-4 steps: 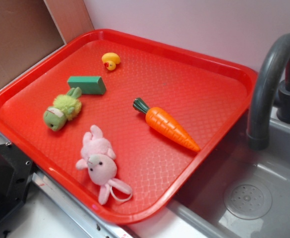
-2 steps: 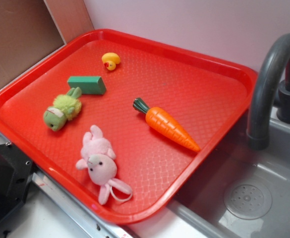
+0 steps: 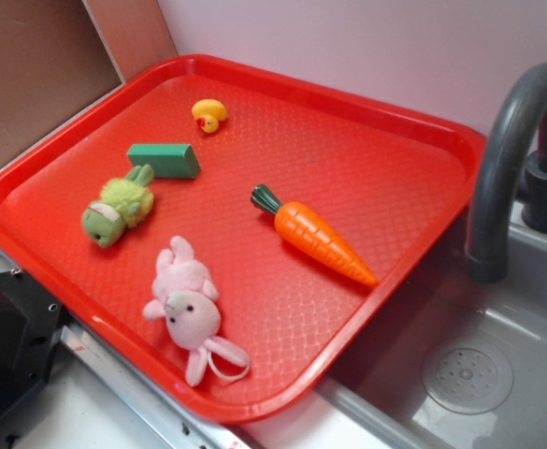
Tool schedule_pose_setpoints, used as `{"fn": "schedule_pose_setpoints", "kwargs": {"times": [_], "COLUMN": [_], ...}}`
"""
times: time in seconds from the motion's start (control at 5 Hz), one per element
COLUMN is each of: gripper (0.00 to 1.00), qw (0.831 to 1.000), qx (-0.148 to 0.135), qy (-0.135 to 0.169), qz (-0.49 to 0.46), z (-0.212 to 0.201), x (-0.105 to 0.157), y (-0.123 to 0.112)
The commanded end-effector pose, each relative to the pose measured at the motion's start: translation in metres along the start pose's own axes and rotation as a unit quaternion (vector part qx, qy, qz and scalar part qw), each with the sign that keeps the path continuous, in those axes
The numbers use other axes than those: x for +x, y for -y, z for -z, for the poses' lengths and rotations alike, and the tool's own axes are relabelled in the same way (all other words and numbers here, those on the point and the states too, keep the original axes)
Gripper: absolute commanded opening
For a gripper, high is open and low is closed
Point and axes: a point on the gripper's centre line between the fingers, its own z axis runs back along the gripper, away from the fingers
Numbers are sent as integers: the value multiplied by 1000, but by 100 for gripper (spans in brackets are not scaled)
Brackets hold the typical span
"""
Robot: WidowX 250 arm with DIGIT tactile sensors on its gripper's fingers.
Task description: Grab the carrot.
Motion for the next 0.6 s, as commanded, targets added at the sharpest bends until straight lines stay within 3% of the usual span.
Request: {"fn": "schedule_pose_setpoints", "kwargs": {"times": [0.0,0.2,0.4], "gripper": [100,100,100], "qw": [967,928,874], "qx": [-28,-53,-78], "qy": [56,70,89], "qz": [245,361,471], "z": [10,32,53], "x": [24,44,67], "y": [24,43,55]}}
